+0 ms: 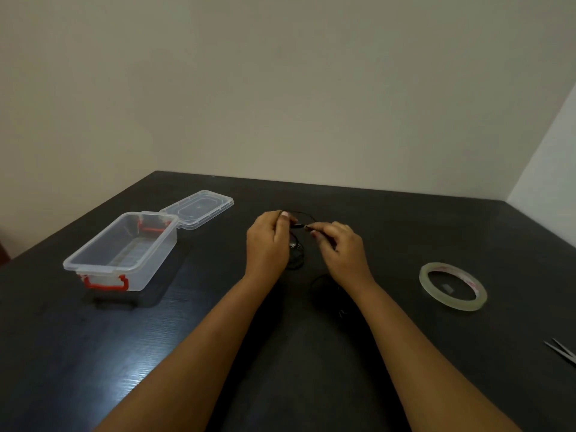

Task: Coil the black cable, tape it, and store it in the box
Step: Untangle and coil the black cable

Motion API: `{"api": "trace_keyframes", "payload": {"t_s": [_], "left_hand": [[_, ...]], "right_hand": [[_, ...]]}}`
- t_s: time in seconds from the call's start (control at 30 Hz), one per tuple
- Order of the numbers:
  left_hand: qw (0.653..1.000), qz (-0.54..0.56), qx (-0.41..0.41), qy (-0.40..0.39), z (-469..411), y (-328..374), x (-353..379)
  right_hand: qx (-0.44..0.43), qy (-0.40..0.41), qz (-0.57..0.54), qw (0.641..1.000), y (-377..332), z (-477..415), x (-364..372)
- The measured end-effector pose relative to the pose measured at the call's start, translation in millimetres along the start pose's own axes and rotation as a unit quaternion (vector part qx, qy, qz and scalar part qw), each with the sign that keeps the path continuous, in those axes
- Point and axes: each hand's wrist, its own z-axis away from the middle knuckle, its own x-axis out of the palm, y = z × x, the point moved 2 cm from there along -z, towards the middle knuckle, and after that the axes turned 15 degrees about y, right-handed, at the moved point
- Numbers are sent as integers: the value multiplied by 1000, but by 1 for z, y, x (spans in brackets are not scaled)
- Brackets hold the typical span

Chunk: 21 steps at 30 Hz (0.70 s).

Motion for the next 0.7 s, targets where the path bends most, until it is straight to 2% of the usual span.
{"api": "trace_keyframes", "payload": {"t_s": [0.07,0.13,0.2,0.33,0.4,0.5,0.63,0.7], "left_hand": [[986,103,-132,-16,-4,-1,0],[954,182,-236,-40,-7,1,0],[923,231,-307,-30,-11,3,-6],[861,300,-410,-12,-14,4,-16],[852,292,-431,-58,-10,7,-16],[846,298,-415,-154,-7,11,-14],[839,308,-389,-226,-5,11,-12],[861,269,-350,-252,-2,11,-9]], "right_hand": [[14,30,-9,999,3,-1,-3],[46,54,-52,996,3,-1,-7],[82,52,-85,992,0,-3,-10],[109,34,-46,992,-1,-3,-9],[147,38,-75,986,-1,-4,-10],[216,23,-138,966,3,-7,-12],[170,-3,-18,985,23,-4,-10],[163,-3,7,987,23,-3,-7]]}}
